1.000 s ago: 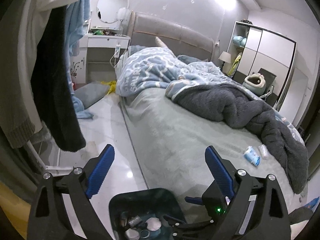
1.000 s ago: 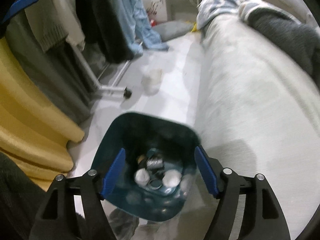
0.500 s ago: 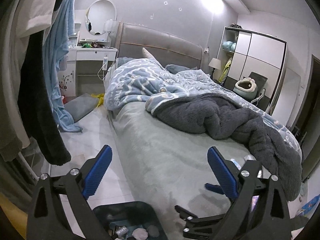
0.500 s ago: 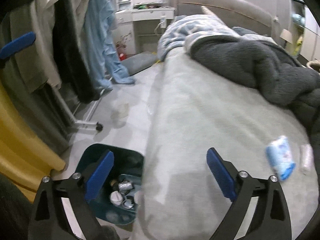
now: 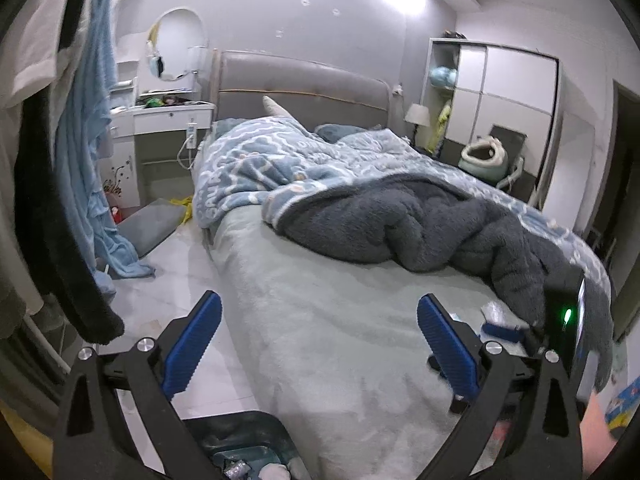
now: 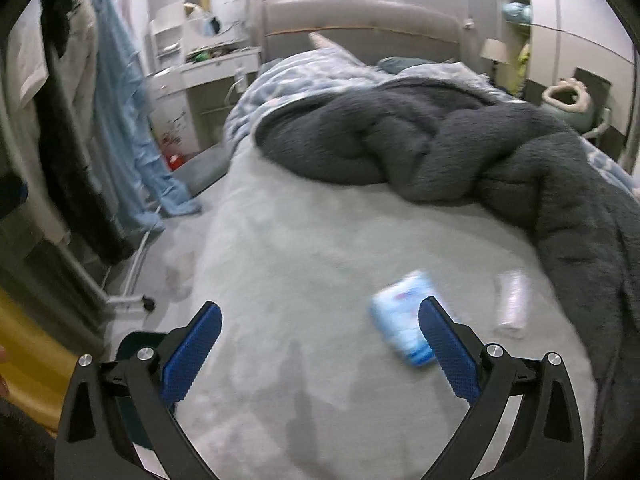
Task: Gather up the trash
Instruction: 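Move both tools back toward the wet-wipe pack and bubble wrap on the bed, then grasp the blue wet-wipe pack with left tool while right grasps the bubble wrap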
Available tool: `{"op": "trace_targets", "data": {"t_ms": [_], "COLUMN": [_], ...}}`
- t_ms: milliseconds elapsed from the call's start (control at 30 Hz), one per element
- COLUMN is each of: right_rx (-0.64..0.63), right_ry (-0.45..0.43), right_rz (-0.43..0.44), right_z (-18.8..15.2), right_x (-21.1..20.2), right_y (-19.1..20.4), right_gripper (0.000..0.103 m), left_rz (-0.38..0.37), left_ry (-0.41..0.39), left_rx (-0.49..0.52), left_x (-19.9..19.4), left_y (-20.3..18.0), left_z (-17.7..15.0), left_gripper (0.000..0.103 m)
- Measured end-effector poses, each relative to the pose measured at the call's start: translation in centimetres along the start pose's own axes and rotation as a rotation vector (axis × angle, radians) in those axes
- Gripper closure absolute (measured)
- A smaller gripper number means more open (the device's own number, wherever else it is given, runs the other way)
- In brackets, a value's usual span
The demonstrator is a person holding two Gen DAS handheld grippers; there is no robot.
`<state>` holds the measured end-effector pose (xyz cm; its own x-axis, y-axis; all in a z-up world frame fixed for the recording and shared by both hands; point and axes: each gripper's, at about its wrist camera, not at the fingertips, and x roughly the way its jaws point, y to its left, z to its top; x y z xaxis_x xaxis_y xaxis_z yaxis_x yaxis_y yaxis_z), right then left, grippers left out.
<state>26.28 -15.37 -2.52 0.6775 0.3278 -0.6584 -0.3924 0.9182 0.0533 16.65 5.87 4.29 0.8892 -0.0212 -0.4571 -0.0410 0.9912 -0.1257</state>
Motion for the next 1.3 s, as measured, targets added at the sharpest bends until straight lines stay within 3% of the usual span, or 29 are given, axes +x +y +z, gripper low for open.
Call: {"op": "trace_targets", "data": {"t_ms": [100,233,433,667,800,1167,1300], "right_rx": [0.006,0.018,0.043,0.086,0.127,0.221,0.234], "right_ry": [-0.014,-0.019,-0.025,-0.017,-0.009,-0.007,0.004], "right_rz": [-0.027,-0.048,-0.060,-0.069,-0.077,-0.094,-0.114], "right_z": [0.0,-0.2,-0.3,-0.5,-0.9,-2.2,-3.0], "right_x": [-0.6,-1.0,-1.4,-0.8,-0.3,1.0,2.0], "right_y": [-1.6,-2.9,-5.4,-8.8,-11.1,-16.1,-17.3], "right_gripper": [0.003,0.003,0.003,0.003,0.003,0.003,0.003], "left_rz": [0.004,-0.051,-0.113,-0.116,-0.217,-0.286,-0.335], "left_ry": [0.016,0.076,0.101,0.142,0.138,0.192,0.202], "left_rx": [0.036,0.036,0.027,0.127,0.153,0.174,0.243], "left_x": [0.9,2.3,3.8,6.2,7.4,11.9,13.3], "left_y": [-1.4,-2.6,-4.5,-7.7,-9.3,-10.9,-12.1], "left_z": [-0.2,-0.5,-1.0,-2.1,-2.7,-4.8,-5.5], "left_gripper": [0.003,0.003,0.003,0.003,0.003,0.003,0.003]}}
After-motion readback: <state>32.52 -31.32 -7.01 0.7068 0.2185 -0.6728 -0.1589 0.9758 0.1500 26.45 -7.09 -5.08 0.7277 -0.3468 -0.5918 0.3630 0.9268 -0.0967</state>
